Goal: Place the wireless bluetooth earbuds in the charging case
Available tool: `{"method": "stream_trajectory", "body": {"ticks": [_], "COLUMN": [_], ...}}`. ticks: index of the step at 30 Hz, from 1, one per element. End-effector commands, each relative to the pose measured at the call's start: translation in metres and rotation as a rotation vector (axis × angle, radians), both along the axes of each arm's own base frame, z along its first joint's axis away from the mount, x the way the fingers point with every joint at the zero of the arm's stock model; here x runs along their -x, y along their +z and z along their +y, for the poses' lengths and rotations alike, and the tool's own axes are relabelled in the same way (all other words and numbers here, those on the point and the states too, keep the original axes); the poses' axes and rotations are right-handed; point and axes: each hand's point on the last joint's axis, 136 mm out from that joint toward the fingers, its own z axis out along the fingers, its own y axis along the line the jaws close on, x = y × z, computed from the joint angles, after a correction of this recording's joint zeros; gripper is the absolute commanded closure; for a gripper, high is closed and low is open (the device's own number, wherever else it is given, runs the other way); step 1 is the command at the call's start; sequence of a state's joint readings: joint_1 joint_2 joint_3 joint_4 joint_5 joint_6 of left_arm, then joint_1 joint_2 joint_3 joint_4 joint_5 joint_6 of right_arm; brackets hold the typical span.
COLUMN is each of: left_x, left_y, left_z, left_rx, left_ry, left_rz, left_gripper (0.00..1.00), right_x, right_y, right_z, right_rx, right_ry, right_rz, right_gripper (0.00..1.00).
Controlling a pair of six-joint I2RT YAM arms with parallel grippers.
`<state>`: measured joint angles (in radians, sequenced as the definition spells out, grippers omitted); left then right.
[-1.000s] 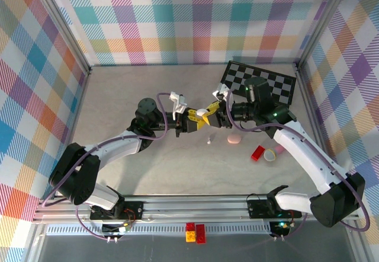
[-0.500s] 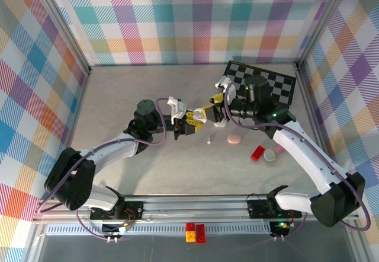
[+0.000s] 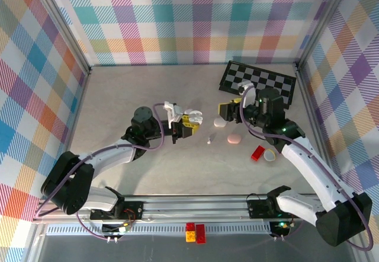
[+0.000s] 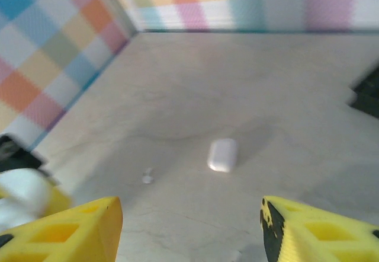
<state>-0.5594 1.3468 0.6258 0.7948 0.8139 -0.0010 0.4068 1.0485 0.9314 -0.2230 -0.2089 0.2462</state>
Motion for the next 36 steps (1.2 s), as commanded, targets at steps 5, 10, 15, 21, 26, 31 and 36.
{"method": "stream_trajectory", "body": {"ticks": [5,10,15,21,26,31,36], "left_x": [-0.004,0.002,-0.003,0.002,0.005,0.008,0.008], "left_y": [0.028,0.036,0.036,0.038,0.038,0.041,0.039], "left_z": [0.016,0.021,0.025,0.027,0.029,0.032,0.033], "left_rx": [0.044,0.051,0.02,0.025,0.015,0.012,0.002], "left_ry": [0.091,0.108,0.149,0.143,0.142,0.153,0.158], "left_rz": [-0.094,-0.132,-0.092,-0.083,-0.085,-0.102,-0.113], "left_gripper": [1.0,1.0,1.0,1.0,1.0,1.0,1.0], "right_x": [0.001,0.01,0.006,0.0,-0.009,-0.013,-0.011], "right_y": [-0.089,-0.132,-0.165,-0.189,-0.209,-0.228,-0.241], "right_z": [-0.026,-0.003,0.029,0.075,0.101,0.103,0.09], "right_rx": [0.03,0.035,0.098,0.169,0.229,0.276,0.322], "right_ry": [-0.231,-0.18,-0.052,0.138,0.244,0.271,0.249], "right_rz": [0.373,0.527,0.616,0.686,0.715,0.741,0.754], "right_gripper": [0.41,0.43,0.43,0.44,0.44,0.43,0.44]}}
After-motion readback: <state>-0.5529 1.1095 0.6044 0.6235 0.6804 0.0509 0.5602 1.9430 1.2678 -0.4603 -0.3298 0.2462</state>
